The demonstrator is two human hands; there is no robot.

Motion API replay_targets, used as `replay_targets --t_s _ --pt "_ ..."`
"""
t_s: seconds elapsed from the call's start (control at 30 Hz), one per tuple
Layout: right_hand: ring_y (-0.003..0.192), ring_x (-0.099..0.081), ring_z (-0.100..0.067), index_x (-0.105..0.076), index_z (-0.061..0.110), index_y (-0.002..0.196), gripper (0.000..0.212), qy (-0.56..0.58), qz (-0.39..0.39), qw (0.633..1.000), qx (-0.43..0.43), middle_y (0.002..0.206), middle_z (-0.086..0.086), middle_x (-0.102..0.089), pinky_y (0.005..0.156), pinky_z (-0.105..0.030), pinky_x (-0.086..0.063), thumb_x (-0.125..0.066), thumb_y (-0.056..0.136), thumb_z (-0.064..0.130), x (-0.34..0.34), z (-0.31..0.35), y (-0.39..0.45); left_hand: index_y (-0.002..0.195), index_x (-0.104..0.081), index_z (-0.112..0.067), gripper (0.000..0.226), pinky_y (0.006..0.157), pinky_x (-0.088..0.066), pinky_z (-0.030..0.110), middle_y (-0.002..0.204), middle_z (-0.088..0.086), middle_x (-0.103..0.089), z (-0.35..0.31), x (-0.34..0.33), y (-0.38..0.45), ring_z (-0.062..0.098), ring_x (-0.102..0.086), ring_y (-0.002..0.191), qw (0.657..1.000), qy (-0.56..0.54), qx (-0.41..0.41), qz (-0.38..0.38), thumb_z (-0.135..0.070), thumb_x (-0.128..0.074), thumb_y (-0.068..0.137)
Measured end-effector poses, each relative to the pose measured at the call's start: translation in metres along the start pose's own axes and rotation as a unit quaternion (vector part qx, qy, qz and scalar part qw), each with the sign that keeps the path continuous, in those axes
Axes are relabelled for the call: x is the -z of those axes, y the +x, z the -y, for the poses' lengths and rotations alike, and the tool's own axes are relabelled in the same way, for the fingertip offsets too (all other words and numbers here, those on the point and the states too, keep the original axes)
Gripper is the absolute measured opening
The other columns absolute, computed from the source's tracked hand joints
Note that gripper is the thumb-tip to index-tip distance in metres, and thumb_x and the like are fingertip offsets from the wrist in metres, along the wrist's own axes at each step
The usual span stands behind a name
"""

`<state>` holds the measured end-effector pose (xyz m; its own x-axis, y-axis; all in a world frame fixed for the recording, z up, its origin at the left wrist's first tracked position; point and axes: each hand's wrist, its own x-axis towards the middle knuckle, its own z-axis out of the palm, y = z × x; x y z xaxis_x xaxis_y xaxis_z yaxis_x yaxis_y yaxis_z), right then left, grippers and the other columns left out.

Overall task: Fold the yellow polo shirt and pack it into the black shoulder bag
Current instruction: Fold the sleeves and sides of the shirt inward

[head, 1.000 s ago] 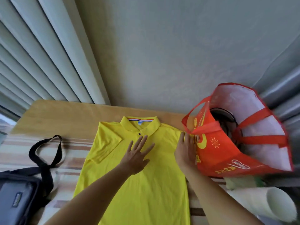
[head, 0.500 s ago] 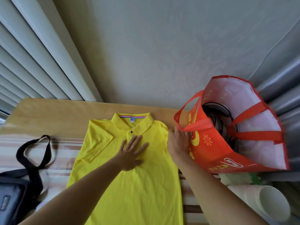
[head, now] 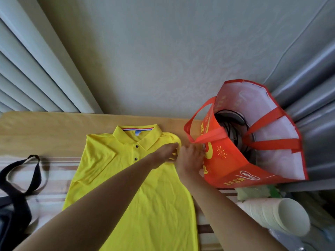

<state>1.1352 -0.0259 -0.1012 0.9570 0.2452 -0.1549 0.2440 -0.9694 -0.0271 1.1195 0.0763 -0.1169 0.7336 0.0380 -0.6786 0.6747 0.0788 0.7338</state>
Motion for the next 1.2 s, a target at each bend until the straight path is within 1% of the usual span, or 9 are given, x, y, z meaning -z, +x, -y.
replay_targets --t_s 0.13,0.23,0.37,0.5,0.6,0.73,0.83,1.0,1.2 --pt "0.107 -0.064 -0.033 -0.060 0.016 0.113 0.038 0.049 0.042 0.997 0.048 0.111 -0.010 -0.067 0.096 -0.043 -0.045 -0.065 0.088 0.044 -0.010 0.003 -0.020 0.124 -0.059 -0.019 0.055 0.083 -0.045 0.034 0.116 0.002 -0.063 -0.008 0.009 0.033 0.019 -0.056 0.105 0.996 -0.062 0.056 -0.010 -0.060 -0.031 0.099" --pt "0.103 -0.065 -0.037 -0.049 0.011 0.126 0.050 0.122 0.077 0.975 0.169 0.110 -0.015 -0.067 0.080 -0.045 -0.050 -0.060 0.091 0.046 -0.021 0.004 -0.030 0.133 -0.058 -0.021 0.064 0.097 -0.045 0.033 0.134 0.006 -0.060 -0.012 0.013 0.044 0.020 -0.057 0.112 0.997 -0.057 0.054 -0.015 -0.063 -0.057 0.084" --pt "0.102 -0.062 -0.031 -0.057 0.013 0.118 0.047 0.170 0.102 0.933 0.301 0.108 -0.008 -0.064 0.076 -0.045 -0.052 -0.051 0.093 0.052 -0.037 -0.004 -0.037 0.148 -0.041 -0.027 0.076 0.088 -0.051 0.032 0.136 0.010 -0.050 -0.016 0.013 0.048 0.024 -0.054 0.121 0.995 0.088 -0.011 -0.043 -0.011 -0.075 0.082" --pt "0.083 -0.056 -0.025 -0.065 0.013 0.089 0.035 0.134 -0.048 0.895 0.422 0.089 -0.004 -0.056 0.067 -0.040 -0.047 -0.048 0.098 0.042 -0.046 -0.021 -0.034 0.143 -0.046 -0.021 0.066 0.055 -0.047 0.019 0.131 0.017 -0.056 -0.012 0.013 0.059 0.031 -0.062 0.105 0.987 0.128 -0.056 -0.084 0.007 -0.056 0.085" --pt "0.075 -0.057 -0.028 -0.057 0.012 0.085 0.016 0.157 -0.130 0.945 0.255 0.082 -0.008 -0.055 0.060 -0.041 -0.043 -0.054 0.094 0.025 -0.042 -0.027 -0.029 0.127 -0.056 -0.016 0.043 0.060 -0.048 0.025 0.118 0.012 -0.065 -0.011 0.013 0.065 0.023 -0.060 0.087 0.973 0.168 -0.061 -0.147 -0.005 -0.055 0.086" --pt "0.093 -0.063 -0.035 -0.055 0.008 0.101 0.034 0.199 0.019 0.980 -0.020 0.100 -0.013 -0.064 0.065 -0.040 -0.049 -0.058 0.092 0.041 -0.047 -0.035 -0.015 0.085 -0.061 -0.009 0.015 0.057 -0.041 0.028 0.076 0.004 -0.058 -0.017 0.012 0.062 0.023 -0.055 0.076 0.943 0.271 -0.059 -0.183 -0.021 -0.069 0.080" --pt "0.091 -0.063 -0.032 -0.052 0.013 0.097 0.032 0.215 0.054 0.974 0.038 0.095 -0.009 -0.064 0.064 -0.037 -0.043 -0.060 0.090 0.043 -0.057 -0.048 -0.017 0.057 -0.049 -0.012 0.031 0.044 -0.029 0.028 0.054 0.002 -0.047 -0.018 0.012 0.065 0.022 -0.048 0.063 0.915 0.368 -0.063 -0.151 -0.023 -0.065 0.081" --pt "0.076 -0.063 -0.030 -0.044 0.017 0.098 0.030 0.161 0.053 0.967 0.189 0.083 -0.004 -0.059 0.060 -0.038 -0.043 -0.066 0.083 0.029 -0.065 -0.073 -0.036 0.088 -0.072 -0.004 0.020 0.051 -0.034 0.027 0.072 0.009 -0.059 -0.020 0.011 0.067 0.021 -0.053 0.066 0.933 0.324 -0.073 -0.138 -0.020 -0.060 0.087" --pt "0.086 -0.058 -0.016 -0.053 0.025 0.123 0.044 0.062 -0.008 0.943 0.326 0.117 -0.001 -0.052 0.064 -0.032 -0.051 -0.066 0.083 0.038 -0.061 -0.094 -0.055 0.079 -0.069 -0.007 0.021 0.055 -0.032 0.028 0.065 0.008 -0.053 -0.012 0.012 0.069 0.020 -0.044 0.060 0.953 0.263 -0.073 -0.130 -0.023 -0.058 0.089"
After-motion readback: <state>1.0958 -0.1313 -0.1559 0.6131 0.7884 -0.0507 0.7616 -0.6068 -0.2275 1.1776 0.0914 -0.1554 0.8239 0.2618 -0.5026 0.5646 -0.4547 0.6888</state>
